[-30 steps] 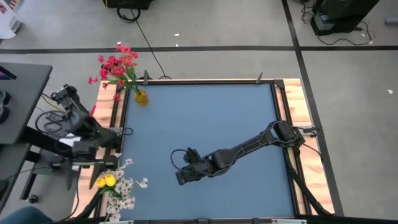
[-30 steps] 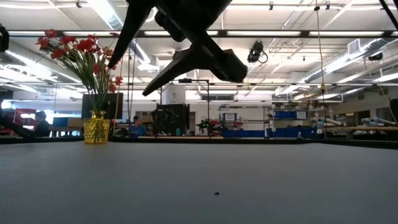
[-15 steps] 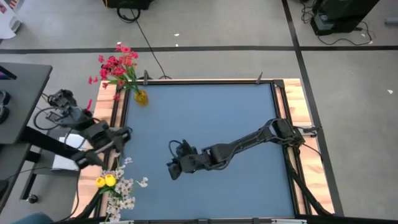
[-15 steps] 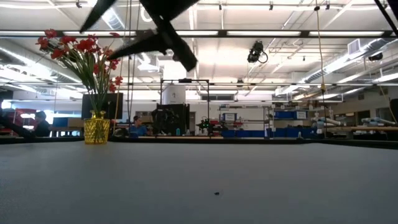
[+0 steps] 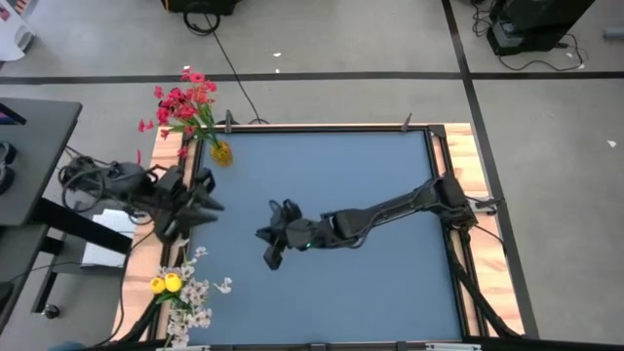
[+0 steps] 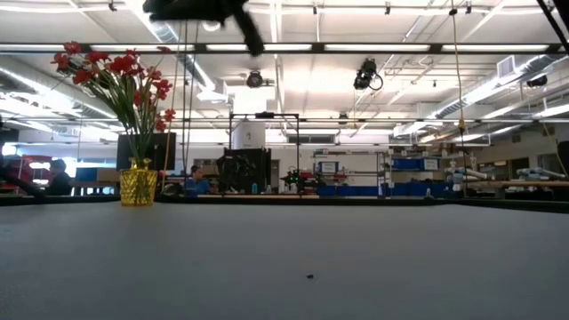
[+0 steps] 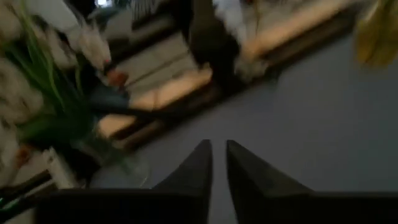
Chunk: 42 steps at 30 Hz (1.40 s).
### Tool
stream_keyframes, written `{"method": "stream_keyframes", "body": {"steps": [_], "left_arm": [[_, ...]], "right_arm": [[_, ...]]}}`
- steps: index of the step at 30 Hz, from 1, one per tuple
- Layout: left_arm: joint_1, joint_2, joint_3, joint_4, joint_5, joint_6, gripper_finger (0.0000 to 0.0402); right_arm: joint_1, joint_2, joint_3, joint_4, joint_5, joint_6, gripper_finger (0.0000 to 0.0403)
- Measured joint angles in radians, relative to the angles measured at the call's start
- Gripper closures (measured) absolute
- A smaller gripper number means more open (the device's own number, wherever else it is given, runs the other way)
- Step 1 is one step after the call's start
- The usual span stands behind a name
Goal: Sort flowers into vase by color
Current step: Return to Home Position
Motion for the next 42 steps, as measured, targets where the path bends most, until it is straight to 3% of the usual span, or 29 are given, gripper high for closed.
{"method": "stream_keyframes", "body": {"steps": [3, 8, 12, 16, 22, 31, 36, 42], "left_arm": [[0.106, 0.008, 0.000, 0.000, 0.059, 0.003, 0.0287], [0.290, 0.085, 0.002, 0.013, 0.238, -0.022, 0.0320], [0.374, 0.110, 0.003, 0.016, 0.293, -0.052, 0.0356], [0.397, 0.045, 0.020, 0.005, 0.268, -0.037, 0.0394], [0.395, -0.056, 0.015, -0.133, 0.199, 0.010, 0.0397], [0.395, -0.003, -0.004, -0.116, 0.087, 0.221, 0.0400], [0.395, 0.030, -0.076, -0.042, 0.090, 0.229, 0.0400], [0.395, -0.015, -0.130, -0.034, 0.090, 0.232, 0.0401]], "right_arm": [[-0.011, -0.058, 0.000, 0.010, 0.058, -0.120, 0.0390], [-0.040, -0.142, 0.000, 0.020, 0.061, -0.219, 0.0392], [-0.042, -0.202, -0.009, 0.027, 0.100, -0.258, 0.0397], [-0.015, -0.305, -0.080, 0.086, 0.137, -0.323, 0.0398], [-0.006, -0.496, -0.281, 0.231, 0.102, -0.449, 0.0399], [-0.067, -0.779, -0.609, 0.387, 0.003, -0.489, 0.0400], [-0.100, -0.898, -0.771, 0.431, -0.052, -0.484, 0.0400], [-0.123, -1.009, -0.960, 0.552, -0.099, -0.467, 0.0400]]}}
